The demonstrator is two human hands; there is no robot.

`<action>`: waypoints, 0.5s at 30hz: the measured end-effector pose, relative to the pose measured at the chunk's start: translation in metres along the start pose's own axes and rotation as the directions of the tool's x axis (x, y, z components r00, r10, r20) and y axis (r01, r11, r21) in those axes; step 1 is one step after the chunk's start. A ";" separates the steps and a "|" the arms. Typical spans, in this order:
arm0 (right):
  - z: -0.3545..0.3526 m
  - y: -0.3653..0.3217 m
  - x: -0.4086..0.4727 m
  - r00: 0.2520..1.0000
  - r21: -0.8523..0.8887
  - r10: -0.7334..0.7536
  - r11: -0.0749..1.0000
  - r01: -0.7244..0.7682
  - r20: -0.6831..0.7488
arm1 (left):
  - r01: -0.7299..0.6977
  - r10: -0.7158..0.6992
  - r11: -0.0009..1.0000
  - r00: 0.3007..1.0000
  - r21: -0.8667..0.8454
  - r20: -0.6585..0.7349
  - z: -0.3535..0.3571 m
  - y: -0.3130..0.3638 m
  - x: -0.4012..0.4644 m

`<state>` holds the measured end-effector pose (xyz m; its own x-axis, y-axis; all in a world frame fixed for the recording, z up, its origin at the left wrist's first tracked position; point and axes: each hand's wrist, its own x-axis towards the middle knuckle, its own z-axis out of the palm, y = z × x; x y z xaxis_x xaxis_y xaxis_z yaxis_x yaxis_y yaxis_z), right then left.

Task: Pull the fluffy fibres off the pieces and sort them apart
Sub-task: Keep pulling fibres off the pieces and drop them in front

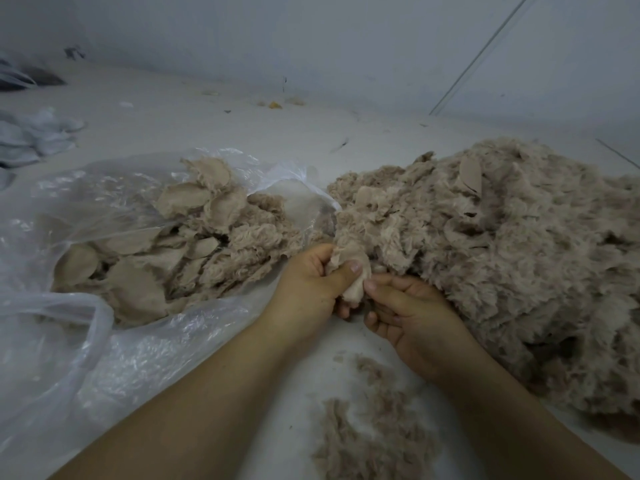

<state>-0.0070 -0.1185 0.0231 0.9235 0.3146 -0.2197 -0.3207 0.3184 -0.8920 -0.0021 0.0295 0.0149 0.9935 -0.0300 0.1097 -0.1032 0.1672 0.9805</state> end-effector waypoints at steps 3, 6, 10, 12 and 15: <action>0.001 -0.001 -0.001 1.000 -0.017 -0.007 1.000 0.008 0.022 | -0.013 0.013 1.000 1.000 -0.007 -0.021 0.001 0.000 0.002; 0.001 -0.001 -0.001 1.000 -0.018 -0.004 1.000 0.004 0.010 | -0.016 0.016 1.000 0.999 -0.010 -0.036 0.003 0.001 0.003; 0.000 -0.001 -0.001 0.999 -0.035 -0.004 0.999 0.005 0.035 | -0.044 0.043 0.999 0.997 -0.014 -0.061 0.004 0.003 0.003; 0.000 -0.001 -0.002 0.998 -0.016 -0.014 1.000 0.015 0.067 | -0.061 0.059 0.998 0.995 -0.019 -0.080 0.004 0.005 0.001; -0.001 -0.002 -0.003 0.996 0.010 -0.029 1.000 0.028 0.083 | -0.062 0.057 0.997 0.991 -0.036 -0.123 0.004 0.008 -0.001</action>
<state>-0.0090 -0.1213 0.0254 0.9116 0.3783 -0.1606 -0.2970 0.3363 -0.8937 -0.0039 0.0268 0.0232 0.9843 0.1007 0.1447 -0.1628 0.2042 0.9653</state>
